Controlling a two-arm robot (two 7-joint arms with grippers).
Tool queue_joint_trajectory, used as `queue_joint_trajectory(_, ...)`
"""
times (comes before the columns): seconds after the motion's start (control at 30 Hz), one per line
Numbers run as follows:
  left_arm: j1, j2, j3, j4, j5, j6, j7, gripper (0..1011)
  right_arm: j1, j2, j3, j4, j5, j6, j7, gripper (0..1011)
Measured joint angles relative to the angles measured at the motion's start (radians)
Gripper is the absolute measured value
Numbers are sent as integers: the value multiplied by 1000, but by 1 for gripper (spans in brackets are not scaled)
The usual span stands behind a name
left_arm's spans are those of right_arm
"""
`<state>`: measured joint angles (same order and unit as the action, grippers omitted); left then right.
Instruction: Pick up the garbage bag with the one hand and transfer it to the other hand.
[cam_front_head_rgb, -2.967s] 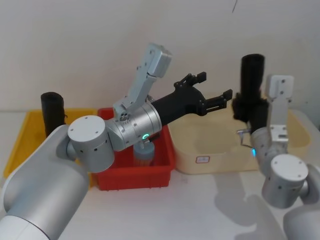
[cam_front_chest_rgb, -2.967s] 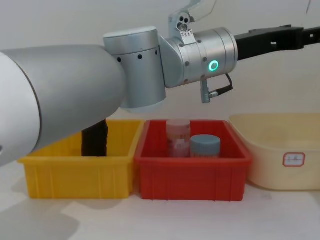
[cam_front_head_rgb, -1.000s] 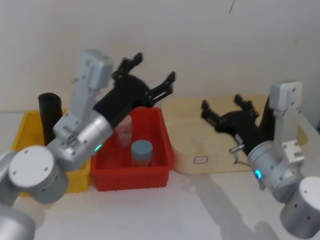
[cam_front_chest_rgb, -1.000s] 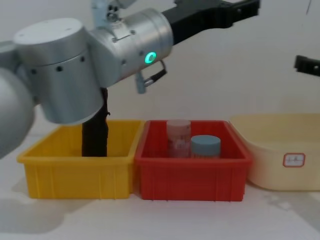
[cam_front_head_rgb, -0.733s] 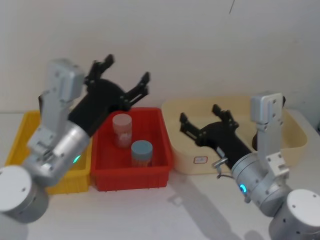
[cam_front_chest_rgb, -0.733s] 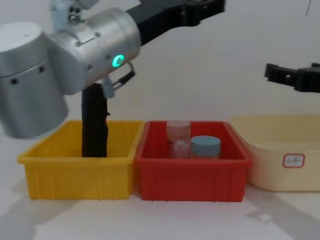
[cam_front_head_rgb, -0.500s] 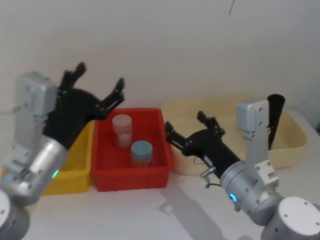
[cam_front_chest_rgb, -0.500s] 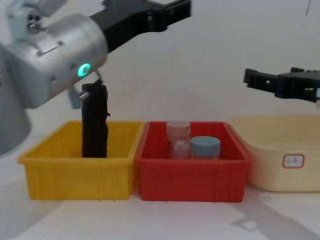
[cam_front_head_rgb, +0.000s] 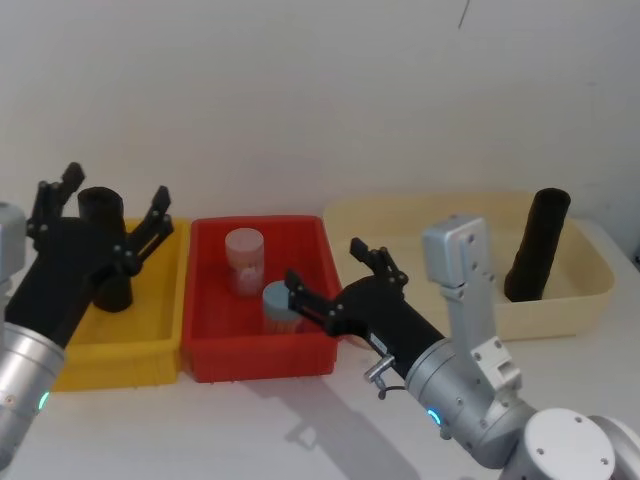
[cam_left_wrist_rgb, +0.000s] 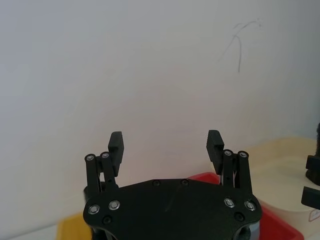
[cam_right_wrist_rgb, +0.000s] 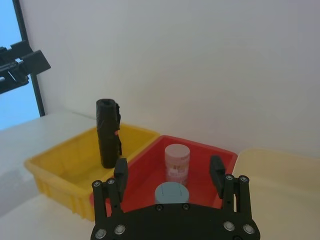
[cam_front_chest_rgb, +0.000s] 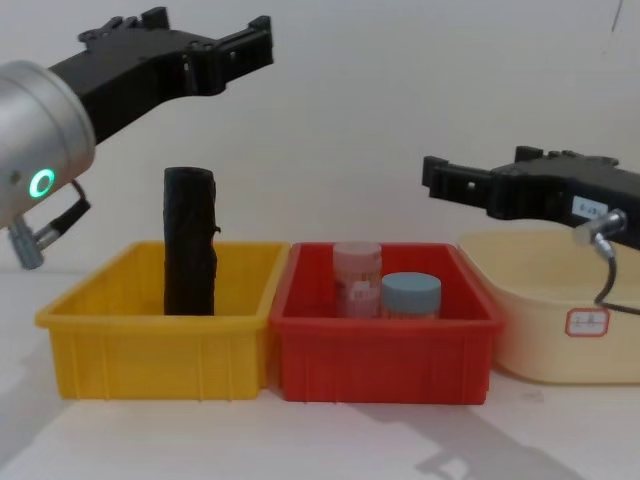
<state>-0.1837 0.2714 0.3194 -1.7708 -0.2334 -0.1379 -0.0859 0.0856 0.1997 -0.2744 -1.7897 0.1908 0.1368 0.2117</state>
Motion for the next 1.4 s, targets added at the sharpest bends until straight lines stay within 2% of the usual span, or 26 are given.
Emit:
queue_joint_trajectory(0.4,52,18,-28,-43,5,7,29,1000,55,6,-67,72,-86,-8,5,1000)
queue_joint_trajectory(0.67,67,23,-35,-55,5,8,37,1001,118,-6,-112,159,-146,-14,13,1000)
queue_joint_trajectory(1.07,77,26,-41,-63,7,10,42,1000,188,-26,-142,250,-199,-20,25,1000)
queue_joint_trajectory(1.4,81,27,-43,-66,7,10,44,1000,226,-37,-134,288,-205,14,37,1000)
